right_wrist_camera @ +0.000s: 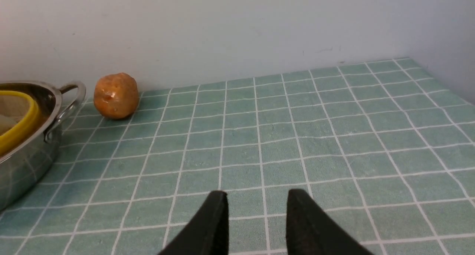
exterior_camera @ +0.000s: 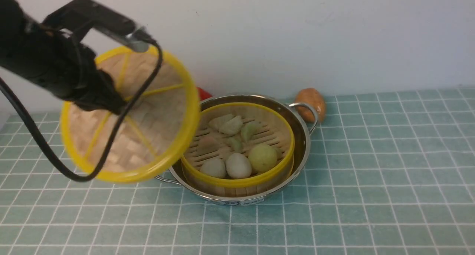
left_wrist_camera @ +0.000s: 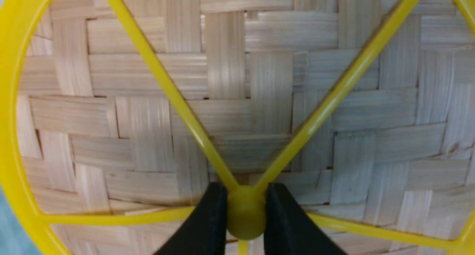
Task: Place the steamer in the pot on the blue tablecloth, and put the lid on the steamer.
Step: 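Place the yellow bamboo steamer lid onto the steamer in the pot with the left gripper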
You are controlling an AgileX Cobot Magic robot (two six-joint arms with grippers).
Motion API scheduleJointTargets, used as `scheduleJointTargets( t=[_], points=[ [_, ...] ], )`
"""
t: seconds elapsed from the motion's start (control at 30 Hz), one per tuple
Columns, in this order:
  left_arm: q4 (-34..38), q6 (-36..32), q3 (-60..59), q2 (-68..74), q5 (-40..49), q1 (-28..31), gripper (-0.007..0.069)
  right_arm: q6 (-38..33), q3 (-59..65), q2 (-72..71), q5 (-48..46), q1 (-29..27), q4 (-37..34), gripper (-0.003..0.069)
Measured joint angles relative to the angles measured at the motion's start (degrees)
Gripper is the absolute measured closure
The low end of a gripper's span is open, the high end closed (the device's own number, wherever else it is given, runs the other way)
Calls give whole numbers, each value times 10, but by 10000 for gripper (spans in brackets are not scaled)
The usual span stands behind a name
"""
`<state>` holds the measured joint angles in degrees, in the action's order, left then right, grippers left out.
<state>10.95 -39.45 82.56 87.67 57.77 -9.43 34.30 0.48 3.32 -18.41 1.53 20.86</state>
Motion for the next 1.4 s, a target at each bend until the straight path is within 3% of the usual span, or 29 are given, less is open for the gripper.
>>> scheduleJointTargets(
  t=[0.13, 0.27, 0.5, 0.97, 1.4],
  points=[
    [22, -87, 5, 26, -51, -45, 508, 0, 0, 0, 0, 0, 0, 418],
    [26, -126, 5, 72, -92, -86, 508, 0, 0, 0, 0, 0, 0, 417],
    [34, -141, 5, 128, -145, -100, 508, 0, 0, 0, 0, -1, 0, 417],
    [34, -141, 5, 148, -155, -101, 508, 0, 0, 0, 0, -1, 0, 417],
    [45, -188, 5, 161, -159, -102, 508, 0, 0, 0, 0, -1, 0, 417]
  ],
)
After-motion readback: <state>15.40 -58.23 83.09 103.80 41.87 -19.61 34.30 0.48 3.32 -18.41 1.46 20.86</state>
